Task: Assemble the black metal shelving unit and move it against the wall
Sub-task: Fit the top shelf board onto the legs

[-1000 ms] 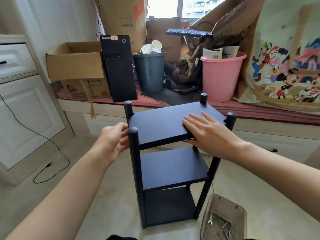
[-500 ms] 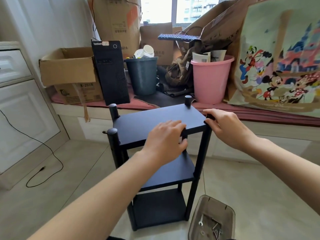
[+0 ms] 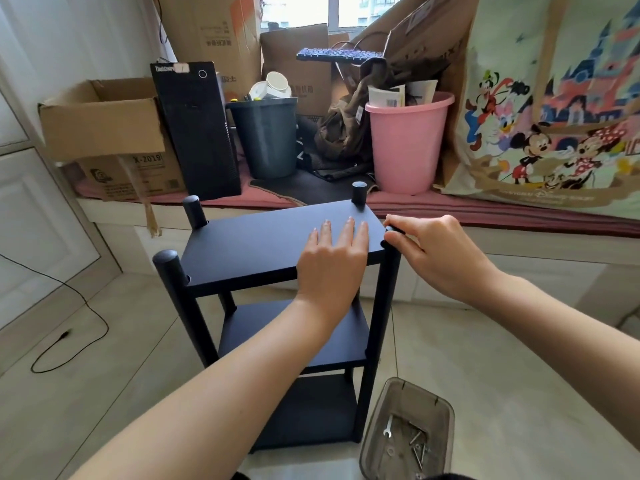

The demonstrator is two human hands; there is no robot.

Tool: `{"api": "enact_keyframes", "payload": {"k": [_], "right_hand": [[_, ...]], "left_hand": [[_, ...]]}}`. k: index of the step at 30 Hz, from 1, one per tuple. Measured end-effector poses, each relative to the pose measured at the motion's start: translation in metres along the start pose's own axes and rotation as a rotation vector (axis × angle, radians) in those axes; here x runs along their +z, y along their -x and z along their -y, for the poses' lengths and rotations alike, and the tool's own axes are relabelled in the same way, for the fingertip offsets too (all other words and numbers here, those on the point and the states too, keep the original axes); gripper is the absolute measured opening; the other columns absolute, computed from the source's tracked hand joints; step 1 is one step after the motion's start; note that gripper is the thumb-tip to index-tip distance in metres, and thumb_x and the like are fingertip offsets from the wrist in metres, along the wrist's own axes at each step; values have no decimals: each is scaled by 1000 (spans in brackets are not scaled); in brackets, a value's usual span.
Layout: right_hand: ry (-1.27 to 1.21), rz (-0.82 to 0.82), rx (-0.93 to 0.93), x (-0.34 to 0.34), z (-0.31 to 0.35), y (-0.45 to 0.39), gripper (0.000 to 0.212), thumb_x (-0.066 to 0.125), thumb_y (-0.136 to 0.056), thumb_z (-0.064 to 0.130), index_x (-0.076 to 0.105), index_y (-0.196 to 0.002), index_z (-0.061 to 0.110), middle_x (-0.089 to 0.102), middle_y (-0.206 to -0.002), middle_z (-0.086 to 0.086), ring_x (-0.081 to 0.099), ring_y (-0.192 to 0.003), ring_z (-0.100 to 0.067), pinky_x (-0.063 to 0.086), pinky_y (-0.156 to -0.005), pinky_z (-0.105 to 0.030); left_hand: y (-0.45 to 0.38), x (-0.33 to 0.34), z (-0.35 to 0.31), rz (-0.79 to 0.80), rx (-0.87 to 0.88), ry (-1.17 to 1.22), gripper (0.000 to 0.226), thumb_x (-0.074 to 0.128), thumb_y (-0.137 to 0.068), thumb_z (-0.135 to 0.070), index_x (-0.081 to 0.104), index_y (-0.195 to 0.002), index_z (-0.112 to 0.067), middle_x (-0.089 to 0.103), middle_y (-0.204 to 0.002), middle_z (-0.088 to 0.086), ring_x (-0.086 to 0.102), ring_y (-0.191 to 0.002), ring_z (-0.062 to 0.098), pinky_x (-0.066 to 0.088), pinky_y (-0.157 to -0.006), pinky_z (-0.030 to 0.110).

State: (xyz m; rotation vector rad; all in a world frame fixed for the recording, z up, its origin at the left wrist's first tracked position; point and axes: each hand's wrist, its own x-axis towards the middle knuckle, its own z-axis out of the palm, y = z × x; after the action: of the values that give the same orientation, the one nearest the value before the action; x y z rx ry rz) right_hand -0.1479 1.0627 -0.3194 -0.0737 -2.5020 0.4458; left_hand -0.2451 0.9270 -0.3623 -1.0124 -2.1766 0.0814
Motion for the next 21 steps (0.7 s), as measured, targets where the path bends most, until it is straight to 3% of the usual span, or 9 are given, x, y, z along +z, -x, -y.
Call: {"api": "enact_keyframes", "payload": {"k": [3, 7, 12, 16, 21], "right_hand": [[-25, -3, -19, 1, 1, 0, 30, 54, -100, 24, 66, -104, -3, 72, -89, -18, 67, -88, -40, 53, -80, -52], [-37, -21, -47, 1, 2, 2, 27, 56, -100, 22, 66, -103, -3, 72, -90, -19, 66, -88, -41, 53, -80, -52], [-46, -23, -79, 3, 3, 2, 21, 58, -99, 20, 68, -99, 1, 72, -81, -10, 66, -73, -31, 52, -74, -45], [-19, -5, -87, 4, 5, 1, 17, 58, -99, 16, 66, -93, 3, 66, -72, -6, 56, -62, -27, 49, -69, -39], [-46, 9, -55, 6, 8, 1, 15, 60, -97, 15, 68, -91, 3, 65, -71, -3, 55, -63, -25, 47, -68, -34]], "left_hand": [[5, 3, 1, 12, 1, -28, 37, 76, -71, -13, 80, -106, -22, 77, -107, -1, 76, -91, 28, 62, -75, 37], [23, 13, -1, 36, 52, -26, 49, 94, -55, -18, 81, -102, -22, 78, -102, -2, 77, -87, 28, 63, -71, 38], [24, 17, 3, -25, 58, -34, 51, 93, -58, -15, 80, -106, -20, 78, -105, 0, 76, -88, 29, 63, -71, 39], [23, 19, 4, -60, 78, -33, 50, 94, -58, -15, 80, -106, -20, 78, -105, -1, 76, -89, 28, 63, -72, 39], [25, 20, 5, -70, 60, -21, 52, 95, -57, -15, 80, -107, -19, 77, -106, -1, 76, -90, 28, 63, -72, 40]]}}
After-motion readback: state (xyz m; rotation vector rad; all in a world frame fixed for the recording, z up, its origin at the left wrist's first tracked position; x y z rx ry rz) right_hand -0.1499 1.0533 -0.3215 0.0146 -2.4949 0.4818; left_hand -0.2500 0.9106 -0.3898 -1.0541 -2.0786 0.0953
